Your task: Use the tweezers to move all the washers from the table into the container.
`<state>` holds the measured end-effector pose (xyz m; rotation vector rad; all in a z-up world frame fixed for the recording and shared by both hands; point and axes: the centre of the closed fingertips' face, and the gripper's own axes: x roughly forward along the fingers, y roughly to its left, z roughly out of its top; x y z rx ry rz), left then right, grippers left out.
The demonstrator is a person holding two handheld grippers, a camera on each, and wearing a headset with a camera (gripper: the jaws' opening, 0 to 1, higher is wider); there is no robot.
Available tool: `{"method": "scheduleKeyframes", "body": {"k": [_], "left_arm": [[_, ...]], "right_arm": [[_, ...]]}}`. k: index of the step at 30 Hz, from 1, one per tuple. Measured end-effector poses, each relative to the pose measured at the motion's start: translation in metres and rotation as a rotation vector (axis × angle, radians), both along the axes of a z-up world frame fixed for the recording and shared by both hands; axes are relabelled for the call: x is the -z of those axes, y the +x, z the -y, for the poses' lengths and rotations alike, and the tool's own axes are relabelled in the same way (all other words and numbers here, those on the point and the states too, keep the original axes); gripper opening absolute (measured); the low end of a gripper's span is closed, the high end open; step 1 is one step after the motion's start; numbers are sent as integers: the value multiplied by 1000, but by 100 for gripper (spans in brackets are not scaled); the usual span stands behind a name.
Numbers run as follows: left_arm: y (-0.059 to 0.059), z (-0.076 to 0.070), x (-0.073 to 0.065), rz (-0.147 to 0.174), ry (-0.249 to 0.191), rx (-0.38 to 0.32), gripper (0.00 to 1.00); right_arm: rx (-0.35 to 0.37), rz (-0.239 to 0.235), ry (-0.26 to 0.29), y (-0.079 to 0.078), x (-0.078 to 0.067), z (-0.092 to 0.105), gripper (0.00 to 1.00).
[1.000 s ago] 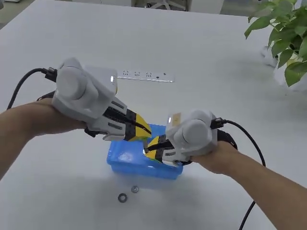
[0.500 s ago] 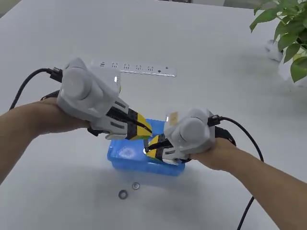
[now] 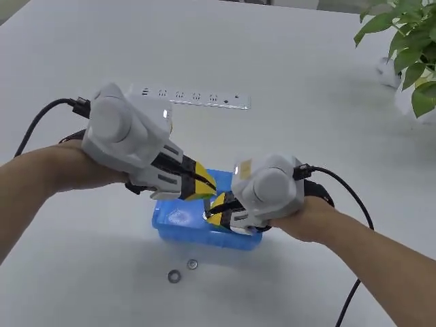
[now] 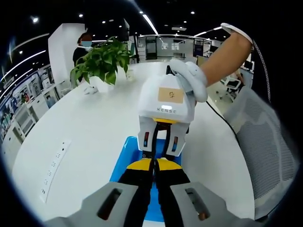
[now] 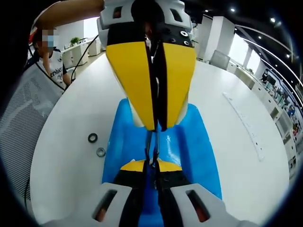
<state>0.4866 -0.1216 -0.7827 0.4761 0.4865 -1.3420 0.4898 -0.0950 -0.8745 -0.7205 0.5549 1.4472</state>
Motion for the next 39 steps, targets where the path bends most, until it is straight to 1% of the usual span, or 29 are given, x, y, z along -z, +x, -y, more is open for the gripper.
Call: {"method": "scheduleKeyframes", "body": {"k": [4,8,12,20,25,31,39], "left_arm": [[0,0,-2,9,-3,4,5],[0,0,-6,15,-14,6,5],[-1,0,-10,21,-15,4,5],[-3,-3,-20,39,-16,5,4],[-9,-3,-28,48,-15,19,4],[-16,-3,-36,57,-14,30,4],[-27,-4,-44,65,-7,39,4]], "right_arm": [[2,2,6,0,-2,-1,10],[10,6,17,2,-7,-1,10],[11,9,25,2,-11,-2,12],[3,15,46,-3,-22,-4,15],[0,27,64,-5,-32,-7,15],[-17,33,84,-12,-43,-11,13],[-34,40,89,-22,-50,-12,12]]}}
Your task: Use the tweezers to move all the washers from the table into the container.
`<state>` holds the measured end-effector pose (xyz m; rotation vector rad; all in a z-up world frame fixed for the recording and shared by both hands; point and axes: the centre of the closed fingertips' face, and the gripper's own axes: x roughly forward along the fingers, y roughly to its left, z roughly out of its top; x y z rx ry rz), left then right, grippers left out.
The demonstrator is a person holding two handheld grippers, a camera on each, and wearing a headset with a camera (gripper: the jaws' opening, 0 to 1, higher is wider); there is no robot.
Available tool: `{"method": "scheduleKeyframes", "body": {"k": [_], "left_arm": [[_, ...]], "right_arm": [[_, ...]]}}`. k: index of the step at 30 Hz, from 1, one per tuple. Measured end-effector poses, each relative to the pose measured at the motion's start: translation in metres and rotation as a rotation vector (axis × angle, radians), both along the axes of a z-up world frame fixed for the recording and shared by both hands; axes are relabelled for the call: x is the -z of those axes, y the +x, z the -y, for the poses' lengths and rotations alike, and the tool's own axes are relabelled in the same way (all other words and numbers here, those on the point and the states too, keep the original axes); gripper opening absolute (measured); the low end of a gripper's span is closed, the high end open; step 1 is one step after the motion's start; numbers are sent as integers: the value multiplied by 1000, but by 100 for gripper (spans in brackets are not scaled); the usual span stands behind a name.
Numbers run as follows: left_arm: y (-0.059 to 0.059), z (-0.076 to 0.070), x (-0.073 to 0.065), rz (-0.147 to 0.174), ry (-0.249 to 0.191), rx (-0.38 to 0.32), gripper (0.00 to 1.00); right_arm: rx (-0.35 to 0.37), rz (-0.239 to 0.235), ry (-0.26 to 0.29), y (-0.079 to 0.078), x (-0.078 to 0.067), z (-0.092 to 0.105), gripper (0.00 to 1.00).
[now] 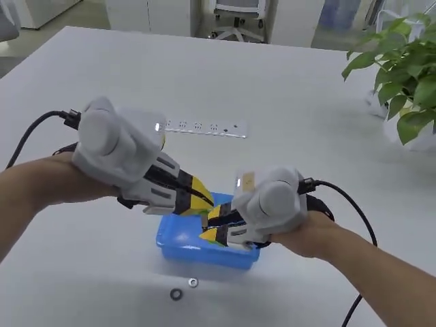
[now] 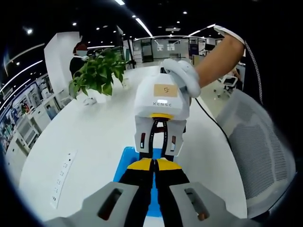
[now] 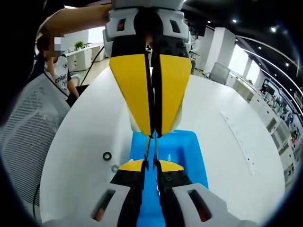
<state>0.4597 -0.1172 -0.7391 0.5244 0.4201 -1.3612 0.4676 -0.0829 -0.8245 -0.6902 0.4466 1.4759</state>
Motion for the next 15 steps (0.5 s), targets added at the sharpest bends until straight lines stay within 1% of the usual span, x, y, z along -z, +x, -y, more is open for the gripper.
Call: {"method": "scheduleKeyframes", "body": {"k": [7,15], "left_arm": [[-10,-1,-6,11,4,2,4],[-24,-3,-5,10,13,4,4]], "right_arm": [[-2,11,4,-9,-6,-2,12],[-3,15,6,-23,-6,-5,12]]}}
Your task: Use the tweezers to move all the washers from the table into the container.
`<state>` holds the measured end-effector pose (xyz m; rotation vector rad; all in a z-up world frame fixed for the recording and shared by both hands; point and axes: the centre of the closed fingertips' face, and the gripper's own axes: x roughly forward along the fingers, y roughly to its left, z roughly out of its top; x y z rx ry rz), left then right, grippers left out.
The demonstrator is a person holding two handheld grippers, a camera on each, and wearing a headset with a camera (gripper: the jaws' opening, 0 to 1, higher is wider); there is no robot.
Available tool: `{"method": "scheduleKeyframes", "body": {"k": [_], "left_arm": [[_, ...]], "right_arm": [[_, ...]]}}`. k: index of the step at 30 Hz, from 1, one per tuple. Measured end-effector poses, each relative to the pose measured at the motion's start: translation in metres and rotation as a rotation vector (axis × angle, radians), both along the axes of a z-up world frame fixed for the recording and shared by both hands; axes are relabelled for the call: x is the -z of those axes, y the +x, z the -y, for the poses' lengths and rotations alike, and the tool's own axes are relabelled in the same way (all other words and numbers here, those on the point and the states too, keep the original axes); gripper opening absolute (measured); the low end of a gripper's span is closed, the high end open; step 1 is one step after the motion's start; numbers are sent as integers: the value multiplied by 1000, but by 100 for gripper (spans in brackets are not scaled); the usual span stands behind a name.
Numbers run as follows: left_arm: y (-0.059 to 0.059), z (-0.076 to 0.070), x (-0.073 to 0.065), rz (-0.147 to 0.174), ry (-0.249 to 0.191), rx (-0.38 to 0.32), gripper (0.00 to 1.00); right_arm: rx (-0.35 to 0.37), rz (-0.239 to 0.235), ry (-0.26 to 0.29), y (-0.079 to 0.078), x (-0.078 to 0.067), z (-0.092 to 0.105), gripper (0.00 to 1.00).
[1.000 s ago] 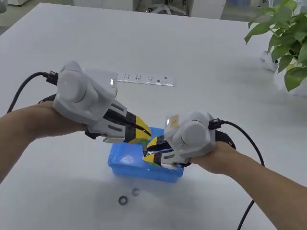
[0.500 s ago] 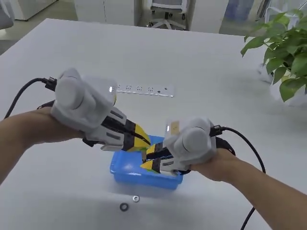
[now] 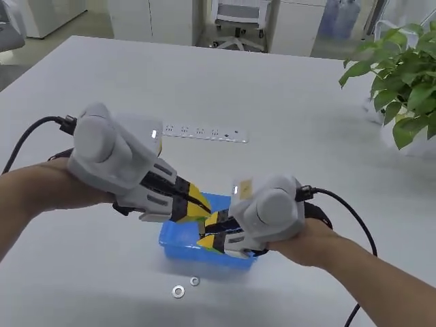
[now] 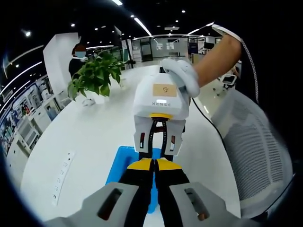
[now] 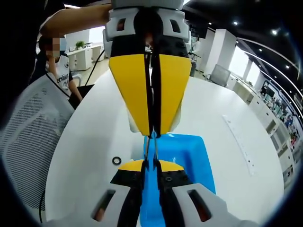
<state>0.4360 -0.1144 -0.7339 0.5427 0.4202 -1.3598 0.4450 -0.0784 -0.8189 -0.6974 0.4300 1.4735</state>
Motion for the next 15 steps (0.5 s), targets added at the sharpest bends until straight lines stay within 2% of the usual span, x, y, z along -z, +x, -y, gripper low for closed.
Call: {"method": "scheduleKeyframes", "body": {"k": [3,15], "left_arm": [[-4,0,0,3,1,-1,5],[-5,0,-6,23,-1,-14,5]], "right_arm": [[5,0,4,-1,0,0,12],[6,19,10,-3,-7,0,12]]}}
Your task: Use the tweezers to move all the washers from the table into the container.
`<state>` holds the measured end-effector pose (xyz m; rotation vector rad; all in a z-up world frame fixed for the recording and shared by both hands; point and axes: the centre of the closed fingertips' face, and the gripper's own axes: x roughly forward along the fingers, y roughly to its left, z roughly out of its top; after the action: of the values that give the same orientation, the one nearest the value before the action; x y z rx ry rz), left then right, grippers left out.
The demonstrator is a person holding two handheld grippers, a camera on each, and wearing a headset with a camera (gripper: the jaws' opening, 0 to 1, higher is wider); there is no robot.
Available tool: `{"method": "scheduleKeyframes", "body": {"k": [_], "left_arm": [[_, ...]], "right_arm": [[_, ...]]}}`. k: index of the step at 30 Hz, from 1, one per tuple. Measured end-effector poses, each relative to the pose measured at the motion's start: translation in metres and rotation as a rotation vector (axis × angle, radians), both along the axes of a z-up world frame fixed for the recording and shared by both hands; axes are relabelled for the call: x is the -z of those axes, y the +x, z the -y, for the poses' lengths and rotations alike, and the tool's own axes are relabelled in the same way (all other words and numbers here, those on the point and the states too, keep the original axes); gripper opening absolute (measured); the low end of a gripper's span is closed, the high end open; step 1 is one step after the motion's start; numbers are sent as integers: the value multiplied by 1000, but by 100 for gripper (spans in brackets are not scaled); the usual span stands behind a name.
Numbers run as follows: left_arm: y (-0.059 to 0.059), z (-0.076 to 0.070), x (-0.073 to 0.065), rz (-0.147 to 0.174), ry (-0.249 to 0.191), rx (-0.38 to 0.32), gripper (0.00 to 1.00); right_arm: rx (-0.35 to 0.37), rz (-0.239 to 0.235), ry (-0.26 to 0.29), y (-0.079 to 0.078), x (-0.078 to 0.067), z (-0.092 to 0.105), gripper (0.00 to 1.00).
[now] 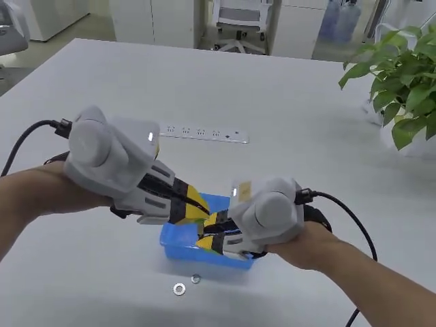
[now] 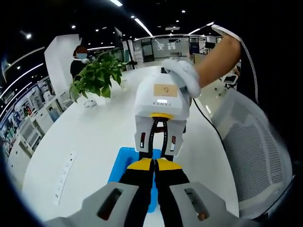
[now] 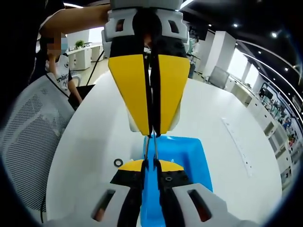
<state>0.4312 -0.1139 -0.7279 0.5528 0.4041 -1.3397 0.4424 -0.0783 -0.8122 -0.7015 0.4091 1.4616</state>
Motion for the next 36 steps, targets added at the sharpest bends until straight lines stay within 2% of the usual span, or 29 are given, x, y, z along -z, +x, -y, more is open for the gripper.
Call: {"method": "scheduleKeyframes", "body": {"k": [14,23,36], "left_arm": [[-15,-4,-3,6,15,-2,5],[-24,-4,7,-10,16,-2,5],[-27,-3,23,-40,2,1,5]], "right_arm": [[-11,4,14,-16,-4,-4,12],[-21,-12,6,-27,6,-5,13],[-17,-41,-6,-32,24,-2,13]]}}
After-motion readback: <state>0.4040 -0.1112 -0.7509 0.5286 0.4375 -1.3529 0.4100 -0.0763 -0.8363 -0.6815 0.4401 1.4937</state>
